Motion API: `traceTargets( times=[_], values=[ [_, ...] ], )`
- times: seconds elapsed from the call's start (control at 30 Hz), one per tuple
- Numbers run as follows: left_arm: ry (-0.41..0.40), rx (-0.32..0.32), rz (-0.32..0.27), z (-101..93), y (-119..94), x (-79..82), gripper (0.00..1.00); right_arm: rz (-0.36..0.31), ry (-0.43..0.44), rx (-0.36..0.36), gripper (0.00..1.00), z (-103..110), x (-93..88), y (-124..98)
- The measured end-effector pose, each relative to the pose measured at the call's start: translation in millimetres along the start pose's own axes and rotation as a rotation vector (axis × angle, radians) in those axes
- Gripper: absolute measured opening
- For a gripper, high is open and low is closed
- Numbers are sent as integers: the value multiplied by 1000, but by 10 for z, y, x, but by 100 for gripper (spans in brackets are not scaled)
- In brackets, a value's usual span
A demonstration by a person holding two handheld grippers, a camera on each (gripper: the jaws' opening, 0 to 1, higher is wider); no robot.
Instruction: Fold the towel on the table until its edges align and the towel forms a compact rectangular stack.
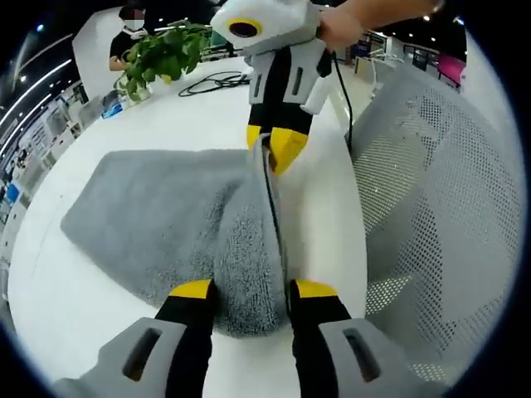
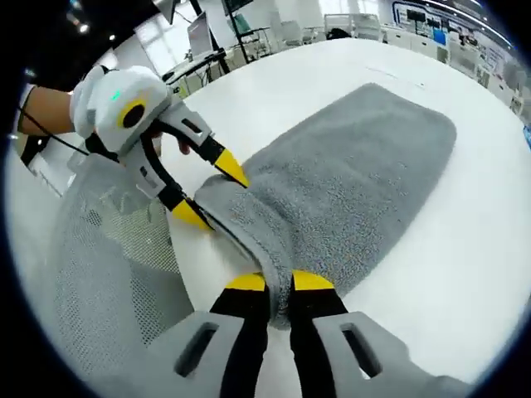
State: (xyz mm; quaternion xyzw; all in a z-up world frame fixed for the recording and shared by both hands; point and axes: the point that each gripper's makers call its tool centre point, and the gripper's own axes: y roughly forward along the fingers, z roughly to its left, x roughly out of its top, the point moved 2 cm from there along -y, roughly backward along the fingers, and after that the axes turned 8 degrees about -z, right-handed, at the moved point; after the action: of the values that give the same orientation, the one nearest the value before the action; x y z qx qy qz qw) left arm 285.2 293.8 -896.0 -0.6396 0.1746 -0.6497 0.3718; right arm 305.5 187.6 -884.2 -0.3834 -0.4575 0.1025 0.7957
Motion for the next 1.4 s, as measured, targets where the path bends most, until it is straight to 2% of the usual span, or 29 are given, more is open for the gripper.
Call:
traceTargets(
  times=[0.1,0.23,0.33,0.6,0.87,1.2,1.4],
  values=[
    [3,23,0,45,-17,4,31,-8,20,5,6,10,34,-28],
    [-95,30,-21,145,-75,24,20,-7,15,13,6,56,80,-59],
    [-137,20,-28,209,-137,58,12,1,-11,22,6,94,106,-80],
    [-133,-54,-28,199,-278,135,11,9,-41,57,6,216,190,-183],
    [-181,-130,-43,111,-435,235,11,14,-48,100,6,353,202,-282],
    [-227,-163,-73,87,-617,347,11,5,-42,136,6,487,300,-412],
    [-249,-165,-84,136,-651,368,11,1,-47,149,6,513,361,-436]
  ],
)
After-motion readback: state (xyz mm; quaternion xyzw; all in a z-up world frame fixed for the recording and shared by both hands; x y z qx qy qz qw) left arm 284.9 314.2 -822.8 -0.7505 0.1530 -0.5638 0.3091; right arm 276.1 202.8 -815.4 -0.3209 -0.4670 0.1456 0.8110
